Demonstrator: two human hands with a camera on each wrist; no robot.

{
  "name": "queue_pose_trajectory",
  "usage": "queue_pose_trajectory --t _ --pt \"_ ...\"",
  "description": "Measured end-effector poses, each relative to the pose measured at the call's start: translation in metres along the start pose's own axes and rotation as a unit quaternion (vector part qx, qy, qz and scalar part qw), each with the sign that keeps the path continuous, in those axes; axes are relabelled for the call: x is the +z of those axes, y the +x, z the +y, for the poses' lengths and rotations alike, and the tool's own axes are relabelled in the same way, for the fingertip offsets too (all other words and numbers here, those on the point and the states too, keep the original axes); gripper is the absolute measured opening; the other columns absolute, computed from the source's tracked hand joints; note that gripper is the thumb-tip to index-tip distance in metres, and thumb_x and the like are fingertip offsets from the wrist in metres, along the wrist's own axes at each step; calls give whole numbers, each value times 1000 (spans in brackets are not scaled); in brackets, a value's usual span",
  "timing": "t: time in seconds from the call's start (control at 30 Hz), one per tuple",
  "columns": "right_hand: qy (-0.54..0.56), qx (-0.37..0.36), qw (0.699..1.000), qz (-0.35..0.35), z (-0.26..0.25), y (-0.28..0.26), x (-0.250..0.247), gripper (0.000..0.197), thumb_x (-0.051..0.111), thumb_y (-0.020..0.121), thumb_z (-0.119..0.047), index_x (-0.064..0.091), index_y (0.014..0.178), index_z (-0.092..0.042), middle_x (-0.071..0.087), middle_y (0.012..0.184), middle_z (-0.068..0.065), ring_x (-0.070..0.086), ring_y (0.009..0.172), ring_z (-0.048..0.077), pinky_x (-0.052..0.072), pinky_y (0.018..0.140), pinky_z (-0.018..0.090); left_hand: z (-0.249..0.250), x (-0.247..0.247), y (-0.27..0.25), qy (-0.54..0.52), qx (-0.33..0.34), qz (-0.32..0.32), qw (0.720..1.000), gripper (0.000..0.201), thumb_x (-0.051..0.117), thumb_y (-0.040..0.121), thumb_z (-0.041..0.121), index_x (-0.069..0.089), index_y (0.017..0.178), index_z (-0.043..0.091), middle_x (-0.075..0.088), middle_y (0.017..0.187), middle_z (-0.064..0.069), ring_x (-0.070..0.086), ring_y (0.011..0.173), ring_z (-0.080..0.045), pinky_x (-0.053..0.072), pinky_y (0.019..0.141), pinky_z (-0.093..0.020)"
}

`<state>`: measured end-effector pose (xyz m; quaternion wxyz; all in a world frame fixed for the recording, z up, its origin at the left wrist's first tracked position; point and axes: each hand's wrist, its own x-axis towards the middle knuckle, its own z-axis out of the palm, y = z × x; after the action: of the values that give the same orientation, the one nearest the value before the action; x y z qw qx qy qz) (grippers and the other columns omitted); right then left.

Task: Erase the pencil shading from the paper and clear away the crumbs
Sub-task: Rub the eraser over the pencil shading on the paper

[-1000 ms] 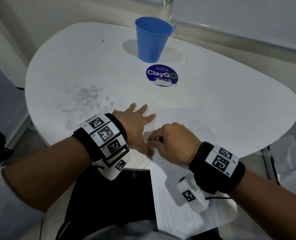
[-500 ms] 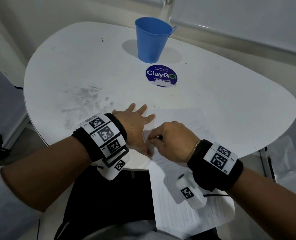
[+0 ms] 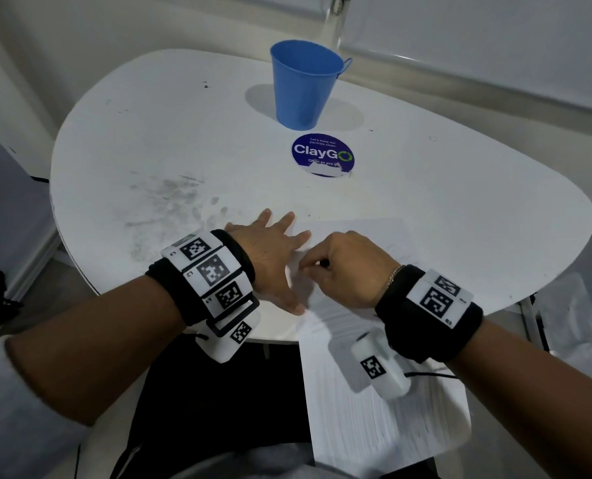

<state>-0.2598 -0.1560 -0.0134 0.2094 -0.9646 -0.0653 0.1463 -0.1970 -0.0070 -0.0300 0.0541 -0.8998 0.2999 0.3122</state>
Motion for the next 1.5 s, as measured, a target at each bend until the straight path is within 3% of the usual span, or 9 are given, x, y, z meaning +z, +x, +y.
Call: queue_pose_trajectory --t 0.17,0.3,0.5,0.57,0.73,1.07,1.27,1.4,1.5 --pt "20 6 999 30 3 6 3 22 58 94 -20 78 98 -30 46 54 -23 45 56 2 32 61 20 -1 1 0 -9 2 -3 1000 126 71 68 78 -10 158 43 -23 166 11 -20 154 -25 16 120 -64" --pt "13 -1 1000 25 1 4 6 28 55 93 -17 77 104 -31 73 88 -11 52 71 8 41 70 23 -1 1 1 1 -1 -4 1000 127 69 67 81 -12 158 43 -24 166 11 -19 154 -26 18 119 -63" --pt "44 -21 999 -9 0 -4 8 18 62 88 -18 79 88 -25 66 65 -18 61 65 3 47 67 23 0 1 1 4 -3 -3 1000 128 67 65 85 -13 157 43 -25 165 11 -20 154 -25 17 120 -63" --pt "55 15 997 46 13 5 3 16 63 91 -21 78 89 -25 57 60 -21 56 61 1 45 67 23 0 0 0 -1 -3 -5 1000 126 68 68 82 -13 157 43 -26 165 11 -21 154 -24 15 121 -62" --pt "215 115 966 82 45 9 -1 17 60 93 -13 76 87 -15 69 69 -9 62 61 6 55 70 29 -1 0 -3 -8 -1 -5 1000 127 70 68 81 -12 157 45 -26 165 12 -21 154 -22 15 121 -61" --pt "107 110 980 126 48 -2 11 17 65 92 -28 77 105 -28 73 97 -13 66 88 6 53 81 25 -3 3 -1 -12 5 -14 1000 130 72 64 81 -17 154 49 -32 162 11 -26 152 -23 4 121 -65" --pt "0 40 997 67 21 -14 10 19 60 94 -30 77 104 -28 76 96 -8 68 89 16 54 82 32 -1 1 -1 -13 4 -14 1000 130 73 64 79 -16 154 50 -31 163 11 -26 152 -23 5 121 -64" --pt "6 121 985 121 40 -1 -5 19 61 93 -31 77 102 -28 74 102 -9 66 97 18 53 88 33 -2 1 -3 -12 6 -12 1000 130 74 65 79 -15 155 49 -31 163 11 -26 152 -24 5 121 -64" --pt "47 115 987 102 38 -3 2 17 62 92 -28 78 96 -25 74 87 -10 67 84 13 53 81 29 -2 1 -3 -10 7 -12 1000 131 75 64 78 -15 155 49 -30 163 10 -26 152 -24 5 121 -65"
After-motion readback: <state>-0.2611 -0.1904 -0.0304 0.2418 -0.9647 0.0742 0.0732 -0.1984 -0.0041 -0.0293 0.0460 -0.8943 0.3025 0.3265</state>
